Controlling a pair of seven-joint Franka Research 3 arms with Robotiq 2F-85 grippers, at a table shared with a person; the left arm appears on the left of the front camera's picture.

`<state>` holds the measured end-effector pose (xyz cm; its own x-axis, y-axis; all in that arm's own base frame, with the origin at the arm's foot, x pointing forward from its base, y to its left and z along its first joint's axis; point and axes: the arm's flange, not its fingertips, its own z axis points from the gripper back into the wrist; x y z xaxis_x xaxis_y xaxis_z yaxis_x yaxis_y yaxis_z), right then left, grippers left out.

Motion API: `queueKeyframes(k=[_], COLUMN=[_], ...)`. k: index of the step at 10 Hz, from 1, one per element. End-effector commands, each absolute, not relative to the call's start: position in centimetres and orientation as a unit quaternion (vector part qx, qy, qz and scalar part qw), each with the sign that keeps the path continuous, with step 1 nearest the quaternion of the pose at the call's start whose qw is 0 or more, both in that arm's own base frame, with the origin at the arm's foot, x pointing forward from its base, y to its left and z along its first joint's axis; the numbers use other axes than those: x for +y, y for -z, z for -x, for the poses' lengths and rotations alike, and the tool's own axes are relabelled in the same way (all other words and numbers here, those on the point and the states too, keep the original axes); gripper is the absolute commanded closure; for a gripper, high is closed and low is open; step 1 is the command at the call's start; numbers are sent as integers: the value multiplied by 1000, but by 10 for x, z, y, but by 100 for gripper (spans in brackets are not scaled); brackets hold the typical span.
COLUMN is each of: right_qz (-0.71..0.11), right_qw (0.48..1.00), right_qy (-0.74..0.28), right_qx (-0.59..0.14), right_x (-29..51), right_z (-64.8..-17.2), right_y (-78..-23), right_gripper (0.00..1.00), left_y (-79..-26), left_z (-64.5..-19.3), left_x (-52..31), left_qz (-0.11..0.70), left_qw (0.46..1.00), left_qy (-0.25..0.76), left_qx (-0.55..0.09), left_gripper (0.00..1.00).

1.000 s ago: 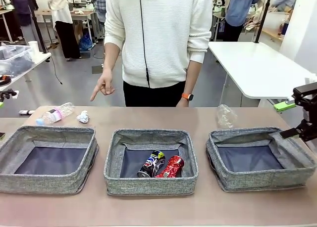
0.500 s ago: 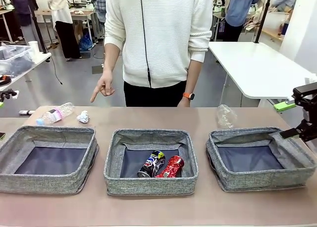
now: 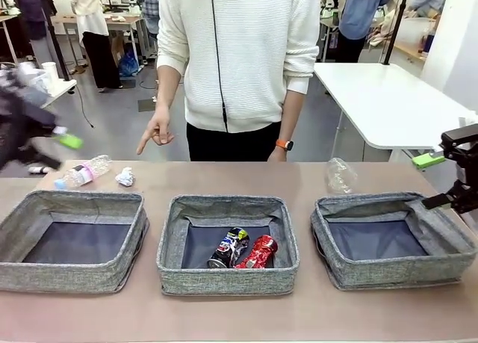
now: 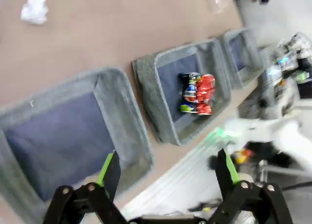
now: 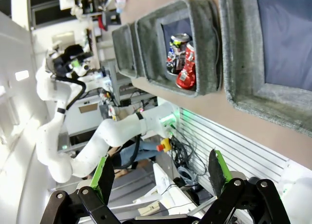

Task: Sort the waste into the appropriate baskets.
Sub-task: Pick up the waste item pointed out by the person.

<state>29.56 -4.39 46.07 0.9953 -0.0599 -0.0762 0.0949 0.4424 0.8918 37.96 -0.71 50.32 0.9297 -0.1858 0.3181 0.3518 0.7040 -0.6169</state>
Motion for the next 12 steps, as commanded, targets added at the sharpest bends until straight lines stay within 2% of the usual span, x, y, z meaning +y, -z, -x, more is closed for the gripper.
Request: queueKeyframes(k=[1,2,3,4,5,6,8,12], right_qz=[-529,-529,-529,-529,-529,-529,-529,-529], right_qw=[847,847,847,847,847,847,847,847], right_qy=[58,58,58,58,58,58,58,58], right_qx=[13,13,13,13,13,13,13,13], right_x=[-43,-43,-43,-43,-43,-43,-43,-43], right_z=[-299,-299,-299,-299,-299,-299,-299,-299], right_y=[-463,-463,-463,-463,-463,-463,-463,-463], right_gripper=[0,0,0,0,0,0,0,0], left_y=[-477,-484,-499,-493,-484,-475,-467,-433], left_z=[-405,-392,-398,-407,-418,-439,-486,-533], left_x=[-32,-30,-39,-48,-58,-69,-85,-96], left_qz=[252,233,301,264,92,52,15,-32], left_qw=[948,953,930,941,928,948,944,972], left_qy=[135,65,173,149,-156,-140,-179,-140], left_qx=[-139,-182,-125,-152,-327,-283,-275,-185], left_gripper=[0,0,0,0,0,0,0,0])
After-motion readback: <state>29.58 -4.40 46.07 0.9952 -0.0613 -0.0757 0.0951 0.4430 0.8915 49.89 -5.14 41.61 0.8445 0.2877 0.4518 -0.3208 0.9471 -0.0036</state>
